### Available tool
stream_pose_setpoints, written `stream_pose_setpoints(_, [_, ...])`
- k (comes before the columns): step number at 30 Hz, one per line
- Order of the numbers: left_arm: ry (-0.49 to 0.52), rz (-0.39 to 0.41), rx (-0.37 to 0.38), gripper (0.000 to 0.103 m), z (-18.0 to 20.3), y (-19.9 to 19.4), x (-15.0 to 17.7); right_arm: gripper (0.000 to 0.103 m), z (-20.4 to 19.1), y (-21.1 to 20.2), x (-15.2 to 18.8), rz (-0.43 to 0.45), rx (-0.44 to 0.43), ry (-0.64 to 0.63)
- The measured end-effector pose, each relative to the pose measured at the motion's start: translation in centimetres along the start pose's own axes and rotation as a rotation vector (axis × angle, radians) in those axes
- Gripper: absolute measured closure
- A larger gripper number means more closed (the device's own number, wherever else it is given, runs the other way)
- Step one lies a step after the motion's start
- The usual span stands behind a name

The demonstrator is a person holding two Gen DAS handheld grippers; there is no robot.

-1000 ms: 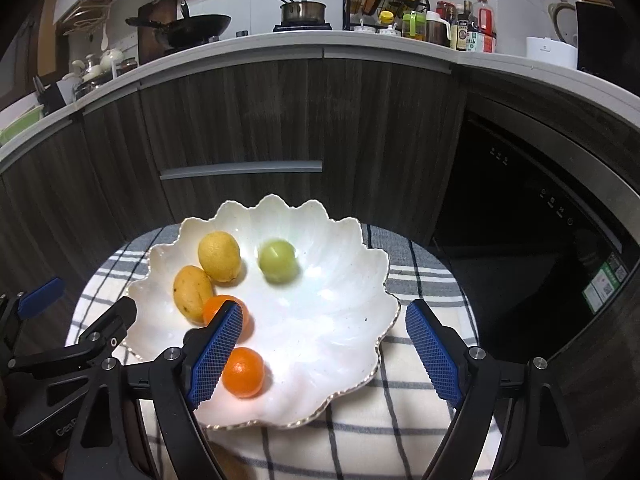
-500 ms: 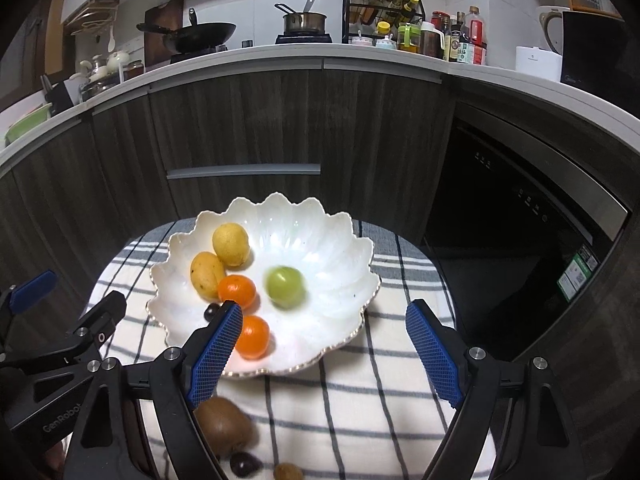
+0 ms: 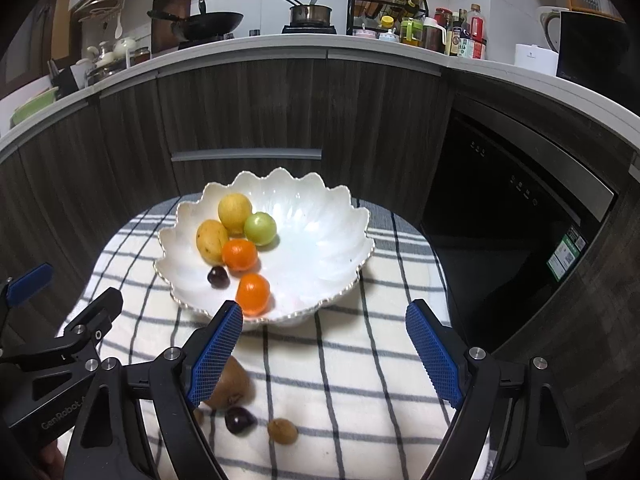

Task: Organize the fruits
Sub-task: 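Withdraw both open grippers from the bowl toward the longans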

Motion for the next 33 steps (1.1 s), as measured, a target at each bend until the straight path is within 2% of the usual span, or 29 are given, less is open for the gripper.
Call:
stream_pose_setpoints(18, [0.034,-0.044,0.007,0.012,0.4,0.6,4.1,0.018,-0.5,0.9,4.4,-0.069,0.0,-0.018])
stream_pose_setpoints(28, [0.037,-0.09,0.021,0.012,0.4,1.5,6.2,0.018,-0.6,1.7,5.5,-0.12,-0.003,-0.036])
stream_pose_setpoints(33, [0.055,-0.088,0.034,0.013,0.9,1.4,7.0,0.018,-0.7,1.2,5.9,-0.11,0.009,-0.066])
Point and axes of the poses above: each gripper's, at about its wrist camera, not at the fingertips, and y roughly the way its jaws point, z to its right, x to its underside, the point moved 8 cm from there along y, roughly the way its jaws point, and after that the axes turned 14 degrees about -y, right-handed, at the moved point
